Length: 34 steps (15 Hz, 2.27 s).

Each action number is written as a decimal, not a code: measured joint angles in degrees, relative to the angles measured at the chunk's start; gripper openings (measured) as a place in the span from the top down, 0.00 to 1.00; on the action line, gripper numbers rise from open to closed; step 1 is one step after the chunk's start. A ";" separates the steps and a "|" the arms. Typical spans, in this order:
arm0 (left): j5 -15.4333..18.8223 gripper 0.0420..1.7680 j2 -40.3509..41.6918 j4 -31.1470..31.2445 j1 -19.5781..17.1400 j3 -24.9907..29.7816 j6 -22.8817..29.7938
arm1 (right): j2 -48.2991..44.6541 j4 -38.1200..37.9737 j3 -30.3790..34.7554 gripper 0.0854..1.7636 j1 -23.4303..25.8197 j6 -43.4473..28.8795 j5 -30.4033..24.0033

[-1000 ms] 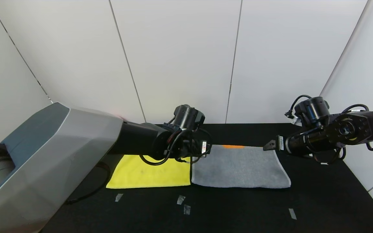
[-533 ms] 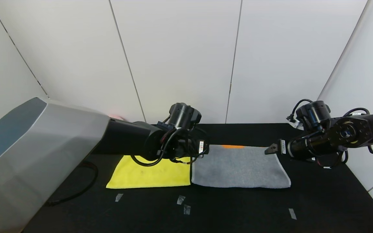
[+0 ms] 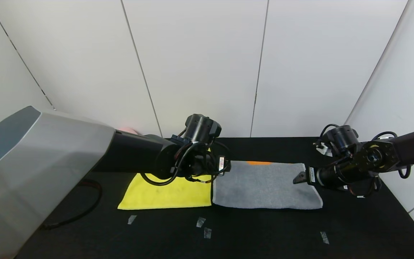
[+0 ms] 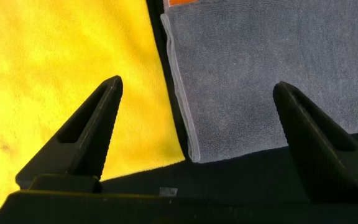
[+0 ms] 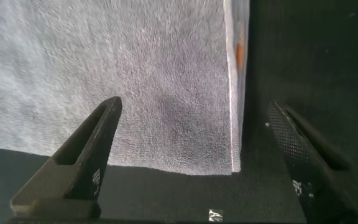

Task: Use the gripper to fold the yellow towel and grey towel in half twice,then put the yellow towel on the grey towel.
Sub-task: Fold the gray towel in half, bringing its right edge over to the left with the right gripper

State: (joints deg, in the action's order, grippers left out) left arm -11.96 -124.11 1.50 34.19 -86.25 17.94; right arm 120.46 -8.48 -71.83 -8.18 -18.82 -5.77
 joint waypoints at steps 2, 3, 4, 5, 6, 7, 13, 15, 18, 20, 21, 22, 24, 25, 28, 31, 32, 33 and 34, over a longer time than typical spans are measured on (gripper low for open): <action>0.00 0.04 0.13 -0.06 0.00 0.09 0.00 | 0.96 0.00 0.09 0.04 -0.22 -0.06 0.00; 0.00 0.04 0.16 -0.06 0.00 0.11 0.00 | 1.34 -0.02 0.09 0.04 -0.35 -0.06 0.00; 0.00 0.04 0.18 -0.09 0.00 0.12 0.00 | 1.73 0.00 0.11 0.04 -0.55 -0.09 -0.02; 0.00 0.04 0.18 -0.09 0.00 0.12 0.01 | 2.10 -0.02 0.11 0.04 -0.74 -0.09 0.00; -0.02 0.04 0.18 -0.09 0.00 0.12 0.01 | 2.39 -0.02 0.11 0.04 -0.85 -0.13 -0.02; -0.02 0.04 0.18 -0.09 0.00 0.12 0.00 | 2.65 -0.05 0.11 0.04 -0.96 -0.15 -0.06; -0.07 0.03 0.16 -0.16 0.00 0.12 0.04 | 3.78 -0.02 0.02 0.04 -1.11 -0.17 -0.02; -0.07 0.03 0.16 -0.13 -0.07 0.12 0.04 | 3.99 0.00 0.00 0.19 -1.11 -0.17 -0.06; -0.07 0.03 0.11 -0.11 -0.18 0.12 0.04 | 4.13 -0.02 0.00 0.45 -1.16 -0.24 -0.09; -0.05 0.03 0.07 -0.11 -0.18 0.12 0.04 | 4.16 -0.05 0.05 0.57 -1.18 -0.26 -0.11; -0.05 0.03 0.07 -0.11 -0.18 0.12 0.06 | 4.16 -0.02 0.09 0.68 -1.18 -0.24 -0.11; -0.05 0.03 0.05 -0.11 -0.18 0.12 0.04 | 4.16 0.04 0.09 0.99 -1.22 -0.37 -0.13; -0.05 0.03 0.02 -0.11 -0.24 0.12 0.04 | 4.11 -0.10 0.11 0.97 -1.27 -0.46 -0.20; -0.02 0.03 0.00 -0.09 -0.27 0.12 0.04 | 4.05 -0.24 0.16 0.97 -1.27 -0.57 -0.22; 0.02 0.03 -0.04 -0.09 -0.29 0.12 0.04 | 3.67 -0.46 0.35 0.97 -1.29 -0.61 -0.26; 0.00 0.03 -0.06 -0.11 -0.35 0.04 0.45 | 2.56 -0.71 0.46 0.97 -0.88 -0.57 -0.39; 0.02 0.03 -0.09 -0.11 -0.35 0.04 0.48 | 2.10 -0.76 0.46 0.97 -0.46 -0.55 -0.44; 0.02 0.03 -0.15 -0.09 -0.35 0.04 0.50 | 1.62 -0.76 0.46 0.97 0.24 -0.41 -0.41; 0.02 0.03 -0.22 -0.09 -0.38 0.04 0.50 | 1.16 -0.79 0.46 0.97 0.94 -0.35 -0.46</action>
State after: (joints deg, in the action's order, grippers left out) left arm -11.93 -124.33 1.41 33.82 -86.21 18.44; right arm 121.61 -9.28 -71.36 -7.24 -19.18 -6.23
